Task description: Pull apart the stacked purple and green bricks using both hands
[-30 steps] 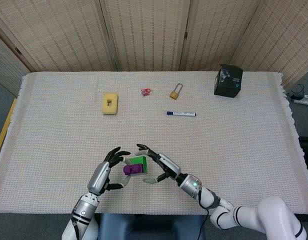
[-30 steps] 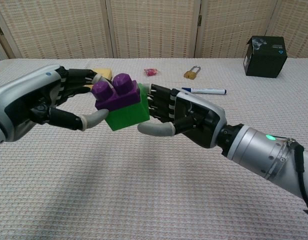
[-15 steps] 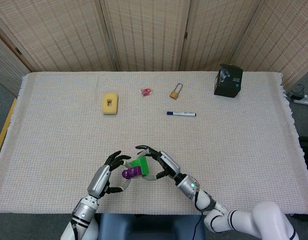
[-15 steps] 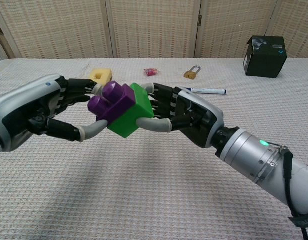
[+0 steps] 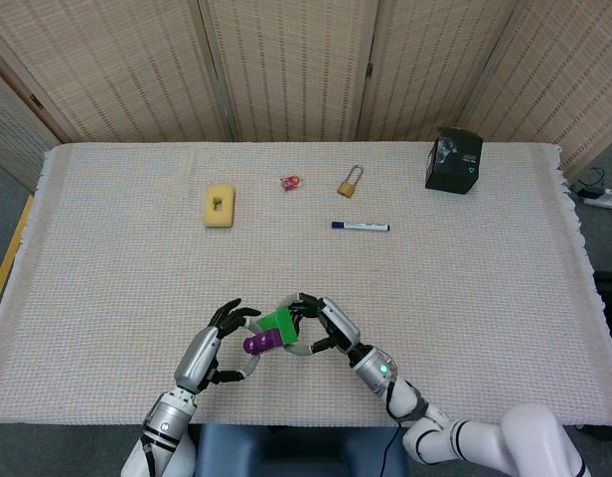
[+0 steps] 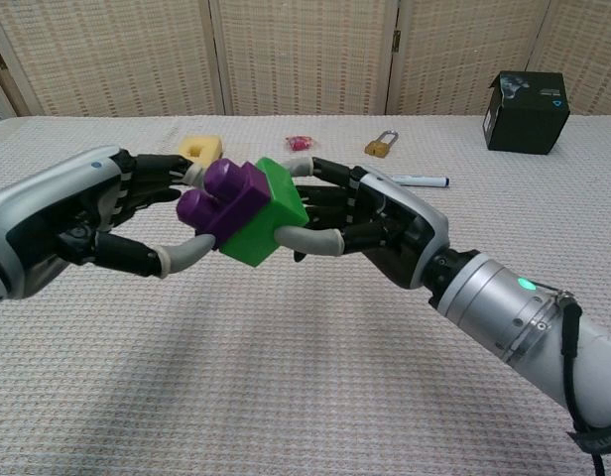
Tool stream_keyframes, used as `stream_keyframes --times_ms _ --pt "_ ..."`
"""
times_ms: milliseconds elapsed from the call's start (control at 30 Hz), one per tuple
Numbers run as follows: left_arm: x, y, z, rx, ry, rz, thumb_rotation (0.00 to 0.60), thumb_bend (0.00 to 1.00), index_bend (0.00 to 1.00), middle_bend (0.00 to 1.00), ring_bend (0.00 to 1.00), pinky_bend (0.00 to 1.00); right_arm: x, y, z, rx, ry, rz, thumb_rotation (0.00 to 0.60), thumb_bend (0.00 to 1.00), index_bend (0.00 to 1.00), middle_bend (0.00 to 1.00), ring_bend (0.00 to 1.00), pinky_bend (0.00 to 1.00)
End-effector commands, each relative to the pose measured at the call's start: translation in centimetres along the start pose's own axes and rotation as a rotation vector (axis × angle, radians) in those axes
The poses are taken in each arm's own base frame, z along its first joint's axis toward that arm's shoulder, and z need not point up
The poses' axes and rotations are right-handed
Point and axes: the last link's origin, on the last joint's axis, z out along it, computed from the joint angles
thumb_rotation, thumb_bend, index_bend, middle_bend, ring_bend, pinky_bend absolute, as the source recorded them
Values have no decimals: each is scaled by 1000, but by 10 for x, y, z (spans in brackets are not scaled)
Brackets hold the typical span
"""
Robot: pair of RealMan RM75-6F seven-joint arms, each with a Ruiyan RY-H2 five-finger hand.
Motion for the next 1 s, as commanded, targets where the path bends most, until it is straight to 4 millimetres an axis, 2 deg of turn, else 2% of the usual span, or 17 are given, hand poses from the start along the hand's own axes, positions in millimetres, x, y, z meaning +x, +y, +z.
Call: stream_keyframes --times_ms 33,333,633,833,1000 --pt "2 0 1 -6 14 -8 600 624 817 272 30 0 2 1 -2 2 6 -5 600 250 971 617 660 576" --pt "0 0 1 -23 22 -12 600 624 817 280 38 9 17 4 -9 2 52 11 600 250 970 632 672 586" --pt "8 3 3 -63 66 -41 600 624 817 282 39 9 45 -6 -18 28 104 -20 600 249 971 632 671 586" --pt "20 -15 5 -20 70 -17 600 624 817 293 45 8 77 -22 -39 18 133 -280 600 249 971 633 670 586" --pt "32 -41 14 26 21 49 600 624 817 293 42 0 110 -48 -67 5 174 -634 600 249 971 633 671 586"
